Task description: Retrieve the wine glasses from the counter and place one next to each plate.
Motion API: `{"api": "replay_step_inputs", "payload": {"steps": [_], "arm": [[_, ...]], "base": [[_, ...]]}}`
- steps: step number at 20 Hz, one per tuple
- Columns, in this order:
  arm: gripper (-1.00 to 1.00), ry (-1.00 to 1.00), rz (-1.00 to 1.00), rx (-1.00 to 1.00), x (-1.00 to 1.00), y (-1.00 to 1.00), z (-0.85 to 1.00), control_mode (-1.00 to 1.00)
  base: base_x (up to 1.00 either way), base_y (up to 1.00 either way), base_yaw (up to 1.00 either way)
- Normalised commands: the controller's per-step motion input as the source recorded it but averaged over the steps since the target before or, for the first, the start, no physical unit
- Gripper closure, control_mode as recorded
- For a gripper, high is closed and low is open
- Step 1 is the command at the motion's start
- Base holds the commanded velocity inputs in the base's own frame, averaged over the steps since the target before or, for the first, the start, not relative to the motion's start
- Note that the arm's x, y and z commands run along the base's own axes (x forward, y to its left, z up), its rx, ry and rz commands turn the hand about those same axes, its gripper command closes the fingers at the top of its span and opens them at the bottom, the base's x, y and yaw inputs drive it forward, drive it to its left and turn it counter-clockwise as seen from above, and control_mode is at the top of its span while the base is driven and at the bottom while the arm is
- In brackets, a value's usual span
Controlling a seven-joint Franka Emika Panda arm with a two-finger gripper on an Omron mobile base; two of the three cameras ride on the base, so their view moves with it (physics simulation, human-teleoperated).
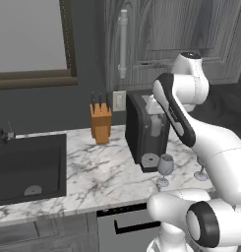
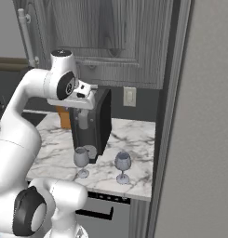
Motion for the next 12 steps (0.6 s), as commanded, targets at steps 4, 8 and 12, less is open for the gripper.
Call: {"api": "replay_step_inputs", "payload": {"steps": [4, 8, 12], "arm": [[-1.0, 0.0, 0.0, 0.07, -0.06, 0.08, -0.05, -1.0], [-1.0, -0.01, 0.0, 0.1, -0.29, 0.15, -0.11, -1.0], [-1.0, -0.05, -0.23, 0.0, -0.28, 0.13, 0.0, -1.0]], "base": [[0.0, 0.0, 0.0], [0.0, 0.0, 0.0], [0.0, 0.0, 0.0]]}}
